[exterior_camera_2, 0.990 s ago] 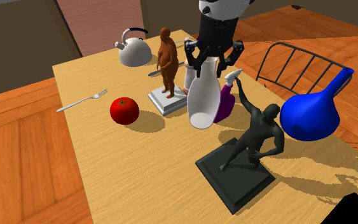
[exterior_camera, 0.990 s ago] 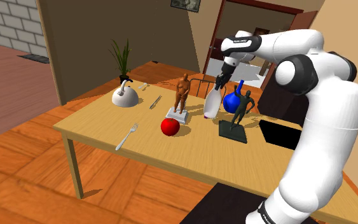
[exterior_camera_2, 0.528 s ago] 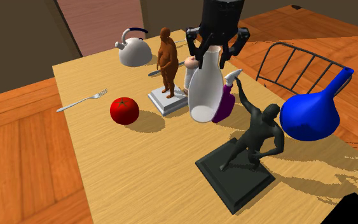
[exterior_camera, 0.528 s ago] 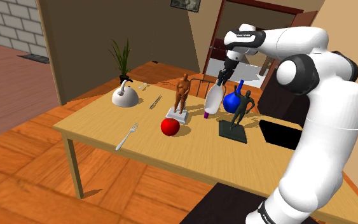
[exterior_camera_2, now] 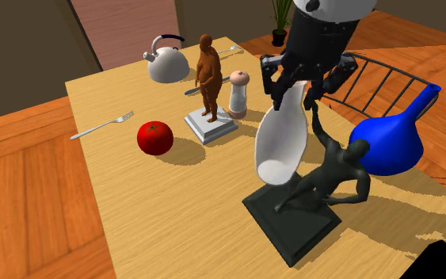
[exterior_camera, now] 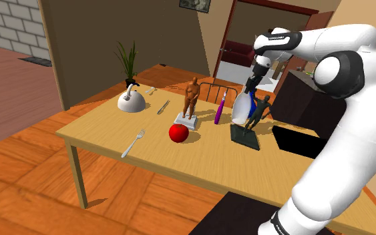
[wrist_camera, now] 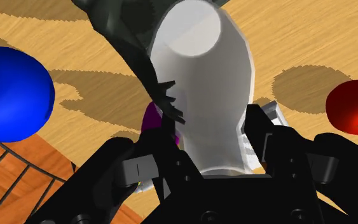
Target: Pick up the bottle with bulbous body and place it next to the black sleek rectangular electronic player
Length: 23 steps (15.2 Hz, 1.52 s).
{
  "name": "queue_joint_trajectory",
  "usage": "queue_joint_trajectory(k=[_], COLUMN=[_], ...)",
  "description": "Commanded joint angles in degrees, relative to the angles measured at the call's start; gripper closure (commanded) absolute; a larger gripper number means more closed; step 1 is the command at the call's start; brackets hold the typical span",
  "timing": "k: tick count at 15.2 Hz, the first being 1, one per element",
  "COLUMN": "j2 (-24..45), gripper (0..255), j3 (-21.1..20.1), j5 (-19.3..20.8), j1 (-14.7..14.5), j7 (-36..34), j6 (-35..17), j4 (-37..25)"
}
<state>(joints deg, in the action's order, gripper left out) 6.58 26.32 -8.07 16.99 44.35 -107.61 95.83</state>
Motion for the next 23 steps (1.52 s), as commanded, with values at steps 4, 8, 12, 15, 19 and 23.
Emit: queue_joint_trajectory(k=[4,8,12,15,19,23], j2=[-4.4,-7.1,-9.0,-9.8,-9.9,-8.7], gripper=[255,255,255,255,255,255], j3=[2.5,4.7,7.2,9.2,12.1,15.2], j5=[1.6,2.7,3.4,3.7,3.6,2.8], j1=[2.7,5.0,7.4,9.2,11.7,14.4], j7=[5.0,9.2,13.9,17.6,23.0,28.9], j6=[0.0,0.0,0.3,0.7,1.4,2.4], j4=[5.4,8.2,9.9,10.5,10.3,9.0])
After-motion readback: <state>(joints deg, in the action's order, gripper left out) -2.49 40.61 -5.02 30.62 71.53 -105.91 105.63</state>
